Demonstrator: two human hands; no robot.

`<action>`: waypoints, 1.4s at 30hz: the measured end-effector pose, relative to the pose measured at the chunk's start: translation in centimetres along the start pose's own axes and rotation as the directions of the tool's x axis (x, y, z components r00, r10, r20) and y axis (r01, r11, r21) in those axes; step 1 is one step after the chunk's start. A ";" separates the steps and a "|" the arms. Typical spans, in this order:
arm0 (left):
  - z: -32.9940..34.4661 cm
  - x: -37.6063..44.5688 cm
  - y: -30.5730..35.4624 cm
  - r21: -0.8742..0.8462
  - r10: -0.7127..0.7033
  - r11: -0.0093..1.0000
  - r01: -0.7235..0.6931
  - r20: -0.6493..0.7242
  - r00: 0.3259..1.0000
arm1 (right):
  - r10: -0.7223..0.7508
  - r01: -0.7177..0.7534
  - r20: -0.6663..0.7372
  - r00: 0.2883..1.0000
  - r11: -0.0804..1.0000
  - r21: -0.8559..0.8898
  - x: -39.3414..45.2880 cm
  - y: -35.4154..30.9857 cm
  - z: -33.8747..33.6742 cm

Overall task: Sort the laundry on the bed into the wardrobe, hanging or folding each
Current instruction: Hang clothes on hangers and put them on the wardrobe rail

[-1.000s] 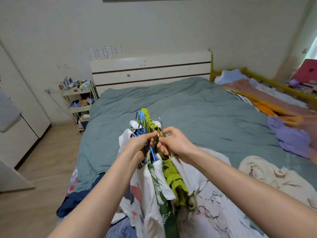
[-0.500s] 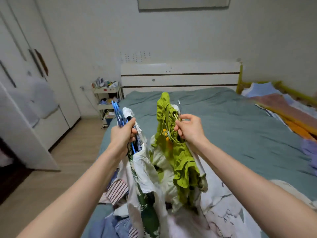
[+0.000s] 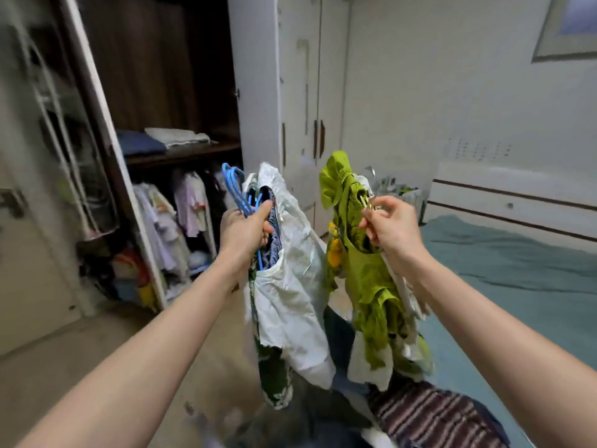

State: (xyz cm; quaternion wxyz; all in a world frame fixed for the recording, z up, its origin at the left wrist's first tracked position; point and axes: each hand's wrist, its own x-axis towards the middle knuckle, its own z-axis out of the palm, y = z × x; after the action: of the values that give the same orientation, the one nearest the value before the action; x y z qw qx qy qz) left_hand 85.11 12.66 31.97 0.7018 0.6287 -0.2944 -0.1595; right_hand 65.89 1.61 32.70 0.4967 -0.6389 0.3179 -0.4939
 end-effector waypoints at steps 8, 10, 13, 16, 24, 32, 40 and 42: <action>-21.5 12.7 -2.6 0.248 -0.036 0.967 0.054 -0.078 0.996 | -0.005 0.050 0.236 0.972 0.982 -0.182 4.9 5.2 24.1; -26.5 15.5 -2.9 0.326 -0.054 0.941 0.097 -0.138 0.989 | -0.025 0.086 0.189 0.982 0.942 -0.323 6.7 6.3 27.9; -31.4 19.3 -5.3 0.326 -0.084 0.931 0.166 -0.251 0.964 | -0.084 0.114 0.084 0.993 0.875 -0.470 7.5 8.6 33.2; -33.5 20.8 -10.2 0.388 -0.262 0.868 0.310 -0.171 0.950 | 0.007 0.141 0.252 0.968 0.816 -0.561 6.5 12.0 39.1; -37.1 30.3 -16.1 0.234 -0.407 0.873 0.428 -0.136 0.903 | 0.012 0.199 0.318 0.948 0.758 -0.622 13.2 17.5 49.3; -30.9 44.4 -21.6 0.236 -0.516 0.833 0.500 0.008 0.857 | 0.043 0.143 0.277 0.960 0.775 -0.615 25.7 23.5 55.8; -22.9 59.7 -24.4 0.084 -0.524 0.852 0.517 0.115 0.844 | 0.100 0.038 0.175 0.979 0.762 -0.646 39.2 26.0 56.8; -20.7 63.4 -25.7 0.058 -0.524 0.852 0.521 0.137 0.841 | 0.135 -0.001 0.159 0.978 0.765 -0.644 42.6 27.1 57.4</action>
State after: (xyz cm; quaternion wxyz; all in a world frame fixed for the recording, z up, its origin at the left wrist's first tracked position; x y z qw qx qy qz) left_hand 150.80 -12.74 19.56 0.6024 0.6779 -0.1646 -0.3879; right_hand 135.77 -26.39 19.38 0.2958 -0.8032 0.4396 -0.2722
